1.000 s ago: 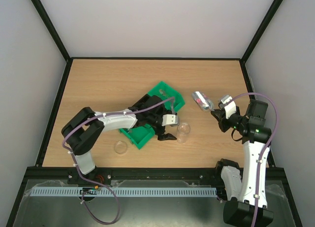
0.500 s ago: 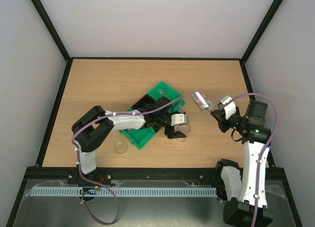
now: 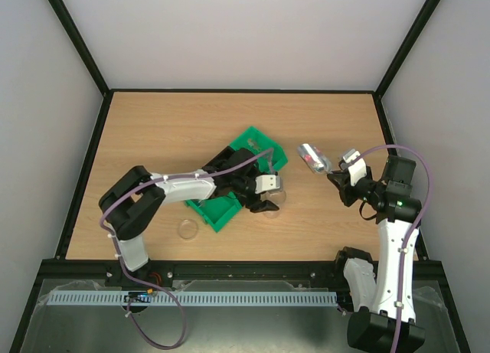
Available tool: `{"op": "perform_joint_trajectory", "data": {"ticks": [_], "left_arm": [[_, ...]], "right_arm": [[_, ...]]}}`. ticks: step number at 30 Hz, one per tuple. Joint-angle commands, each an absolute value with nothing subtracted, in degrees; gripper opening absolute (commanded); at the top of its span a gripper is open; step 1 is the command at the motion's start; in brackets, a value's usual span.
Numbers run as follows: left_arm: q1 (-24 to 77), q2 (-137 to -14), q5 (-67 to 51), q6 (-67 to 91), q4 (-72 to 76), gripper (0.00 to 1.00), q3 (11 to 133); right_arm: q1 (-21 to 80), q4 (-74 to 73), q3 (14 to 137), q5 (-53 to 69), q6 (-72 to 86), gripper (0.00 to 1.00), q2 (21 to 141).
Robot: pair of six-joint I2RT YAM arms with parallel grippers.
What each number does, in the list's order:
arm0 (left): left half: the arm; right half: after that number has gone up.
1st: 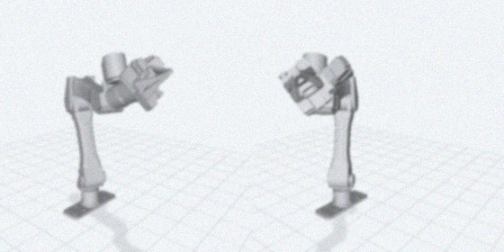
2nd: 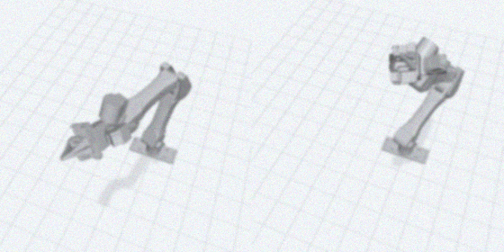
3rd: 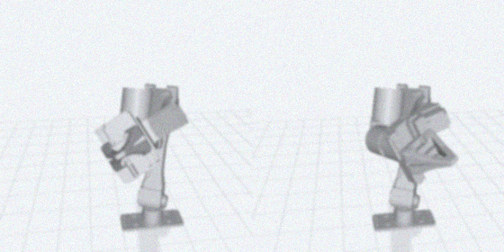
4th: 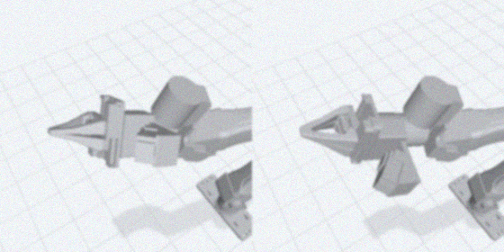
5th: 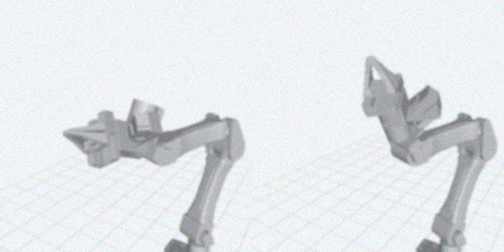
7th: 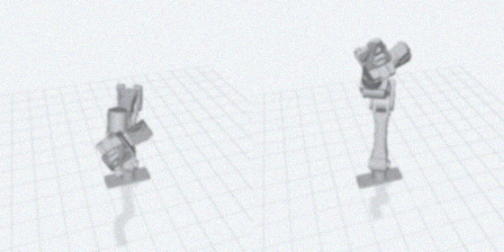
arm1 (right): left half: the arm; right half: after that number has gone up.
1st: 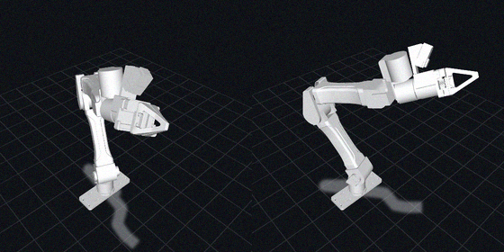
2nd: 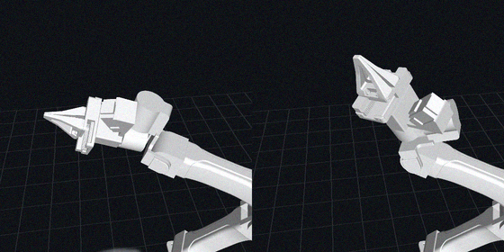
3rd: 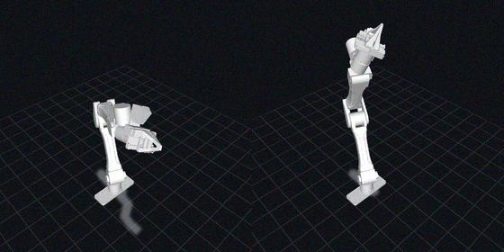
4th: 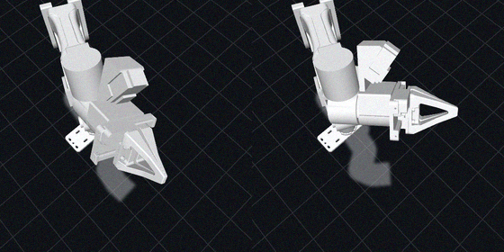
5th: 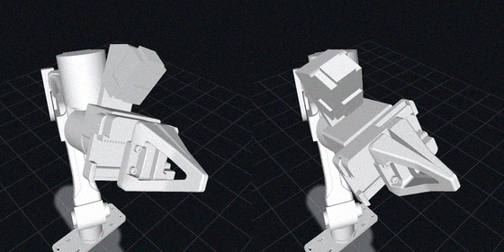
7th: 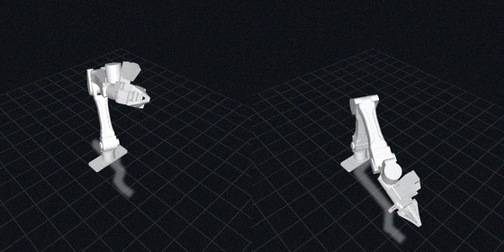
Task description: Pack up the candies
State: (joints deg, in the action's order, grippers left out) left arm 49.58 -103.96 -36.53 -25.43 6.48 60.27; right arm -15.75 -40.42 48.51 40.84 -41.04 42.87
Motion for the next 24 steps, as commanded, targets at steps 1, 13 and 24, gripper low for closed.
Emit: {"op": "perform_joint_trajectory", "data": {"ticks": [1,13,24], "left_arm": [[47.2,-99.6,-37.5,-29.3,2.9,0.7,57.3],[45.2,-97.0,-37.7,-30.0,2.4,0.99,55.1],[43.5,-86.5,-36.4,-32.6,-7.7,0.99,54.0]], "right_arm": [[-15.9,-42.2,48.0,43.8,-42.1,0.01,42.9],[-15.7,-46.9,51.1,45.8,-44.7,0.01,47.9],[-13.0,-54.5,57.1,48.4,-50.9,0.01,54.0]]}}
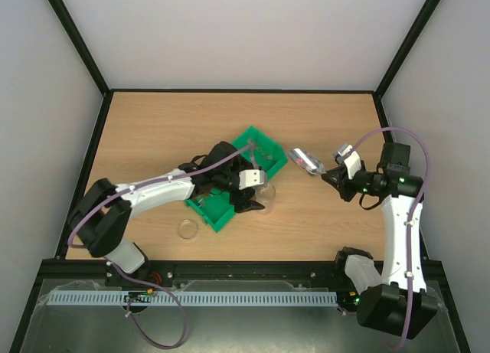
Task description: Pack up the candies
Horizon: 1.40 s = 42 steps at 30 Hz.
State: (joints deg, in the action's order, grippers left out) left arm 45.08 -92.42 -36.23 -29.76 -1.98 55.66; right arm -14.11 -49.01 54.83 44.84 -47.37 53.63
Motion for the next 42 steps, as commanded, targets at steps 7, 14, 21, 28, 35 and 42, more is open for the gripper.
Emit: {"op": "perform_joint_trajectory", "data": {"ticks": [7,14,21,28,35,42], "left_arm": [[36.8,-73.9,-29.0,-23.9,-5.8,1.0,48.3],[32.2,-72.1,-16.0,-12.5,-8.0,0.99,51.8],[23.4,-75.3,-19.2,-6.4,-11.0,0.99,55.4],[21.1,-77.0,-20.7,-7.6,-13.2,0.99,58.1],[19.9,-78.3,-23.0,-7.5,-13.9,1.0,59.0],[19.6,-79.4,-23.7,-7.3,-13.7,0.99,59.4]], "right_arm": [[-7.8,-59.8,57.1,47.4,-56.4,0.01,54.1],[-3.9,-64.4,60.5,43.1,-60.4,0.01,56.7],[-1.0,-66.7,61.9,38.0,-64.2,0.01,56.6],[4.1,-66.0,63.9,32.2,-60.5,0.01,59.2],[9.3,-65.0,65.4,27.2,-55.9,0.01,61.8],[12.4,-65.3,66.3,23.5,-54.8,0.01,64.1]]}}
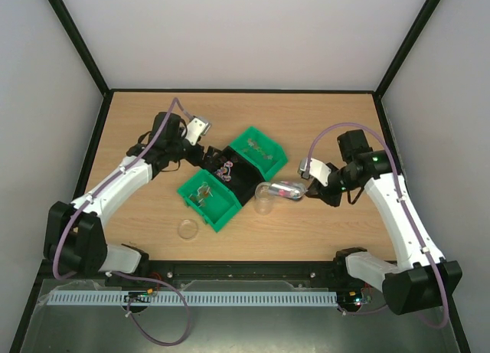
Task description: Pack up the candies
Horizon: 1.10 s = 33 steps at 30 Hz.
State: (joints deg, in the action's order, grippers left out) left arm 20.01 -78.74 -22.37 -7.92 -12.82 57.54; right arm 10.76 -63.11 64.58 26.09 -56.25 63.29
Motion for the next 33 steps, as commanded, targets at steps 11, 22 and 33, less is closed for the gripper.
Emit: {"op": "perform_joint_trajectory", "data": {"ticks": [11,22,33], "left_arm": [[19.0,-80.0,-23.8,-7.1,-12.8,0.99,59.3],[18.4,-80.7,-23.8,-7.1,-12.0,0.99,59.2],[18.1,-79.9,-23.4,-6.2,-11.7,0.99,57.8]], "right_arm": [[14.9,-66.2,68.6,19.0,-53.3,0.01,67.6],[17.1,-68.6,71.6,16.7,-54.6,0.01,69.6],[19.2,-70.1,73.6,14.7,-55.1,0.01,71.0]]}}
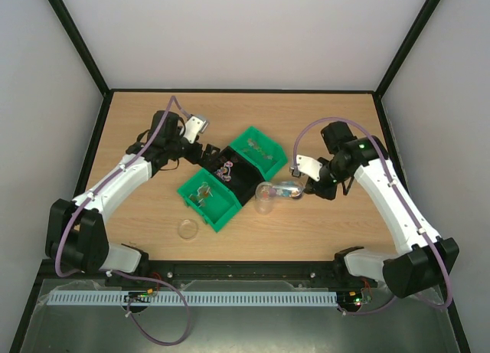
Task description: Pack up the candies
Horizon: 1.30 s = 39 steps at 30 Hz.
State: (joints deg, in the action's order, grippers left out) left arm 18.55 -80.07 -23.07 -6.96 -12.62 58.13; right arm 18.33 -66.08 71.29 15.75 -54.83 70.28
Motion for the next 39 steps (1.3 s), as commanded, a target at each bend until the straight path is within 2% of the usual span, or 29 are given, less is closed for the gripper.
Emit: {"op": "perform_joint_trajectory", "data": {"ticks": [1,39], "left_arm": [[18.1,-79.8,-23.4,-6.2,-11.6,1.0,57.6],[17.3,-82.9,-24.5,-7.2,-13.5,0.99,59.2]], "right_arm": [[19.3,-70.3,73.8,14.7,-55.1,0.01,71.2],[22.5,-72.3,81.3,11.3,-54.1,0.01,74.6]]}}
